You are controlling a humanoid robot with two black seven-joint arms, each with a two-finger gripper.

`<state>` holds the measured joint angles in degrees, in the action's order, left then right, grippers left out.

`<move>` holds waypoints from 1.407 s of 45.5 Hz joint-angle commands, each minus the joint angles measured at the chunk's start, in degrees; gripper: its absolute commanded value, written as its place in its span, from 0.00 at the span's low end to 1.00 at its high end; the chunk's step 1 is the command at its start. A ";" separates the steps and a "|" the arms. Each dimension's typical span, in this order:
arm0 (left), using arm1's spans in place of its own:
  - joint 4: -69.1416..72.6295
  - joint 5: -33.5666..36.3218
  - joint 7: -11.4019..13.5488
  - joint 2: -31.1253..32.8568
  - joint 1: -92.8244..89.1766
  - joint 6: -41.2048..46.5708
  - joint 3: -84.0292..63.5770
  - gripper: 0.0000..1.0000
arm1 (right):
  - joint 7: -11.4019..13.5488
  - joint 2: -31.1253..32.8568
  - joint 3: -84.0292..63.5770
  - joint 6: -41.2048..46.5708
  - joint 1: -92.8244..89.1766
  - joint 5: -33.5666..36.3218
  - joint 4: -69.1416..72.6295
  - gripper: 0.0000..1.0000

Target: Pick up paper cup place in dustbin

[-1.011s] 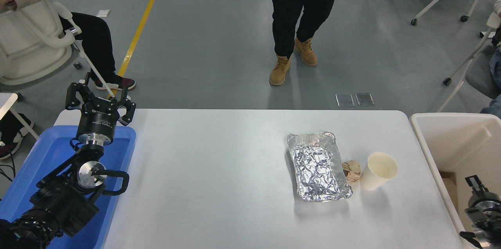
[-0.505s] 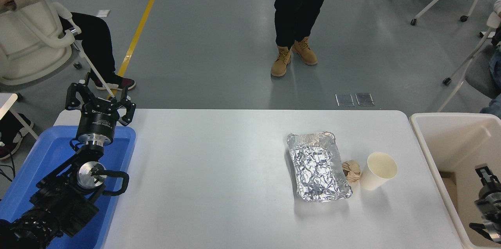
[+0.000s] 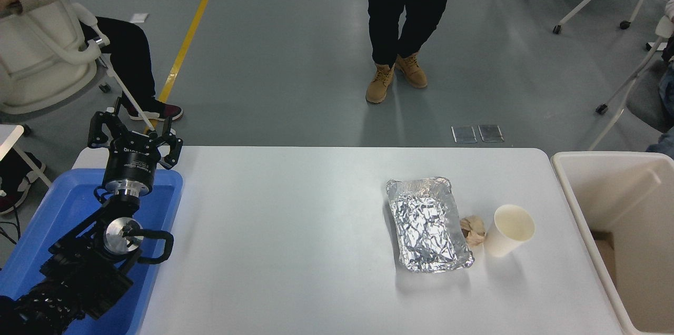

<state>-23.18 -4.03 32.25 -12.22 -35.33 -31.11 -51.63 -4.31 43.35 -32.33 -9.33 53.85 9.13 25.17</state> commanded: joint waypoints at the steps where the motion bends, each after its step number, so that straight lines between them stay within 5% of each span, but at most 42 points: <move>1: -0.02 -0.01 0.00 0.00 0.00 0.00 0.04 0.99 | -0.26 4.02 -12.31 2.64 16.53 -2.80 7.69 1.00; 20: -0.02 -0.01 0.00 0.00 -0.09 0.00 0.04 0.99 | -0.26 -3.97 -29.45 24.09 47.82 -8.16 18.24 1.00; 48: -0.02 -0.01 0.00 0.00 0.00 0.00 0.04 0.99 | -0.17 -11.71 -37.90 53.70 82.63 -13.70 52.60 1.00; 64: 0.07 -0.01 0.00 0.00 0.00 0.00 0.04 0.99 | -0.17 -17.95 -37.02 54.33 92.48 -13.53 55.86 1.00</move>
<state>-23.19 -4.04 32.26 -12.21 -35.36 -31.11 -51.59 -4.48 29.68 -69.41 42.82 139.18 -4.34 77.86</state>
